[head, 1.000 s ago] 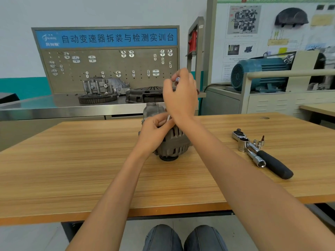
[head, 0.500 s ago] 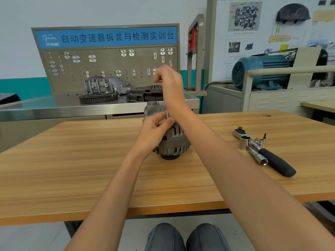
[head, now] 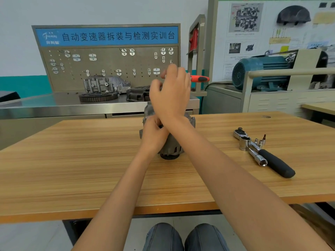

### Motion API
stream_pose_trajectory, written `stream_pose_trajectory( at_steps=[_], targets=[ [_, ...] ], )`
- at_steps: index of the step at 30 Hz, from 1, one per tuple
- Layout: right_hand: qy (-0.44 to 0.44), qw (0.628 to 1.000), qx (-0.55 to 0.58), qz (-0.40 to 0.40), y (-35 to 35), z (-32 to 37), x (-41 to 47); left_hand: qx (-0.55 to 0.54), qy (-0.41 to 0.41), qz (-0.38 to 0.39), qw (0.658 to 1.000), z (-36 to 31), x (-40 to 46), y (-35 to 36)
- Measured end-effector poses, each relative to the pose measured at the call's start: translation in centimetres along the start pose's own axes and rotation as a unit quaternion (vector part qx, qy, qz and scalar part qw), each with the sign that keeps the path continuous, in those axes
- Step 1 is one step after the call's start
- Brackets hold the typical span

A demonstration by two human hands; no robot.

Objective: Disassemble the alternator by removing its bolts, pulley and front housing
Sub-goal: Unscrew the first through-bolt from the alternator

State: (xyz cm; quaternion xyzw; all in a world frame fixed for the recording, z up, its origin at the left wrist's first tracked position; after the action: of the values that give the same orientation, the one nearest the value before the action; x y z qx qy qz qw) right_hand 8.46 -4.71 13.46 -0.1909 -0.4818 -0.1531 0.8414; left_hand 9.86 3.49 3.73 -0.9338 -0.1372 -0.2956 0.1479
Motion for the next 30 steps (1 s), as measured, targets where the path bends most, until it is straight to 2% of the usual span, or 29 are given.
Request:
stream_pose_trajectory(
  at_steps=[4,6,9,12,14,18,21,25,30],
  targets=[
    [0.025,0.997,0.067,-0.005,0.0,-0.8,0.3,0.035,0.038,-0.044,0.998,-0.3,-0.4,0.4],
    [0.049,0.987,0.154,0.009,0.1,-1.6,0.4,0.043,0.06,-0.043,0.996,-0.4,-0.5,0.6],
    [0.131,0.939,0.314,0.057,0.5,-3.2,0.9,0.07,0.089,-0.037,0.993,-1.0,-0.6,0.7],
    [0.202,0.902,0.378,0.055,0.3,-5.1,1.2,0.069,0.086,-0.028,0.993,-1.4,-0.8,0.9],
    [0.224,0.895,0.385,0.034,-0.2,-6.6,1.0,0.065,0.076,-0.03,0.995,-1.4,-0.8,0.9],
    [0.205,0.898,0.388,0.016,-0.9,-7.9,0.5,0.071,0.085,-0.042,0.993,-1.5,-0.8,0.8],
    [0.134,0.917,0.375,0.023,-1.0,-6.2,1.0,0.062,0.084,-0.04,0.994,-1.4,-0.8,0.7],
    [0.075,0.935,0.336,0.081,-0.2,-3.7,1.8,0.031,0.076,-0.033,0.996,-1.2,-0.8,0.6],
    [0.037,0.934,0.324,0.145,0.8,-2.3,2.0,0.027,0.064,-0.031,0.997,-1.4,-0.9,0.6]
  ],
)
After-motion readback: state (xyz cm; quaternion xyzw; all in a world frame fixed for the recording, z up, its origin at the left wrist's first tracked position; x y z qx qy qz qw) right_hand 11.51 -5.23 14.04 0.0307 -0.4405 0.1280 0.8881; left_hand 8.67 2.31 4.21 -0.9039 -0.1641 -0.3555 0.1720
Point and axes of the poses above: each hand's wrist, its own x-axis towards the middle knuckle, its own y-axis out of the palm, z = x × y, the point moved 7 cm from there along x, towards the middle knuckle, and after that the axes turned 5 degrees about z, right-handed, at the moved point
